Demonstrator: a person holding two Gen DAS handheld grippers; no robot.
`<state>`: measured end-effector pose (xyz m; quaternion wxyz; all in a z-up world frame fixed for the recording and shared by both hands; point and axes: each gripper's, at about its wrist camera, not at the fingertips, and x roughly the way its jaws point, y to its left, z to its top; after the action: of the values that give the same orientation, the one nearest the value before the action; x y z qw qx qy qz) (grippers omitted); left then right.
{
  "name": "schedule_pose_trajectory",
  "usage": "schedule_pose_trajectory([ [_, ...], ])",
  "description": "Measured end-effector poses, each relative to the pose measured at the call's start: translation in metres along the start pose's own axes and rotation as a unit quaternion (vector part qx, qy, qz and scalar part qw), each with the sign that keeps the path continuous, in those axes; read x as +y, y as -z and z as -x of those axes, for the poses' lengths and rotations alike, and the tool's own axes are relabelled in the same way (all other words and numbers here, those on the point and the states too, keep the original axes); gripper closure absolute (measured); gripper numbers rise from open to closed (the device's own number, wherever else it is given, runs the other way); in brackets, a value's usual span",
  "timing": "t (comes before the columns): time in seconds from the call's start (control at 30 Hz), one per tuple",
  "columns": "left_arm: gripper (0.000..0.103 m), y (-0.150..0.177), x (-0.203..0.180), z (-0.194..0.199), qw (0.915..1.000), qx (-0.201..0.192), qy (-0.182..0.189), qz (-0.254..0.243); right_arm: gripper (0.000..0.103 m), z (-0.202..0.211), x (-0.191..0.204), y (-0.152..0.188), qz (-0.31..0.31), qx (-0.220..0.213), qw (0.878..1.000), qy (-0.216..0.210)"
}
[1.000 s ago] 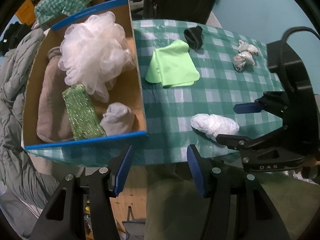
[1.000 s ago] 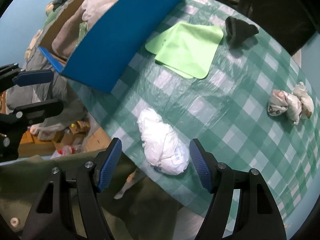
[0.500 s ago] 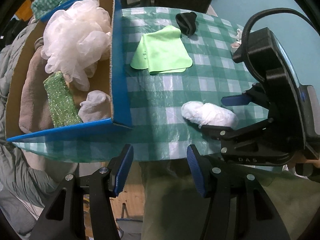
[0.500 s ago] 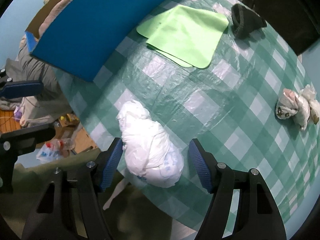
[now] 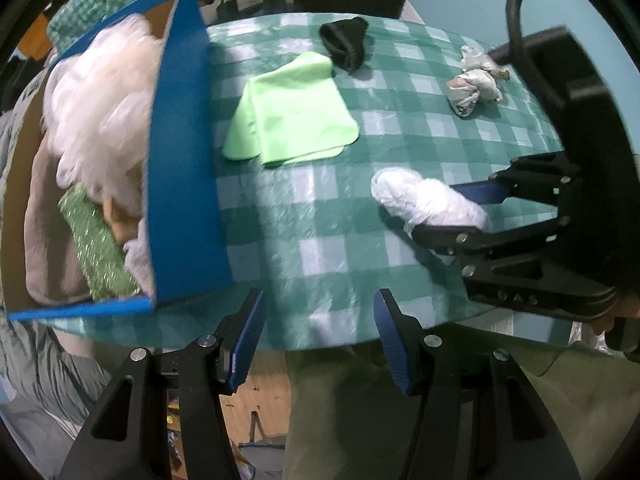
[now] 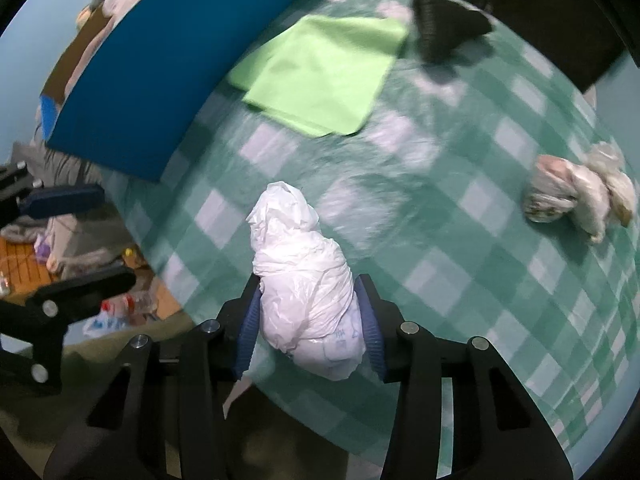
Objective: Organize soft objects
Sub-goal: 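Close the right tool around the white plastic bag and lift it, then lower the left tool onto the green microfiber cloth and pinch it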
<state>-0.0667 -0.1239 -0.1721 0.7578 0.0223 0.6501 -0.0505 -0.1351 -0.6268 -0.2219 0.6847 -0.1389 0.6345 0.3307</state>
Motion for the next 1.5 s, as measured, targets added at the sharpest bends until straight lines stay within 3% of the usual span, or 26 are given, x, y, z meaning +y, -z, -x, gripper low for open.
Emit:
schedule_pose_trajectory([
  [0.33, 0.038, -0.049, -0.018, -0.006, 0.9993, -0.019, -0.013, -0.029, 0.058, 0.037, -0.056, -0.005, -0.058, -0.04, 0.997, 0.01],
  [0.57, 0.022, -0.087, -0.016, -0.021, 0.9992, -0.026, -0.024, -0.02, 0.058, 0.049, -0.077, -0.006, -0.092, -0.058, 0.994, 0.01],
  [1.0, 0.021, -0.143, 0.013, -0.059, 0.999, -0.012, -0.007, 0.043, 0.058, 0.052, -0.098, -0.013, -0.135, -0.081, 0.988, 0.007],
  [1.5, 0.021, -0.162, 0.003, -0.096, 0.9987, 0.016, -0.038, -0.03, 0.058, 0.051, -0.093, -0.015, -0.151, -0.084, 0.985, 0.007],
])
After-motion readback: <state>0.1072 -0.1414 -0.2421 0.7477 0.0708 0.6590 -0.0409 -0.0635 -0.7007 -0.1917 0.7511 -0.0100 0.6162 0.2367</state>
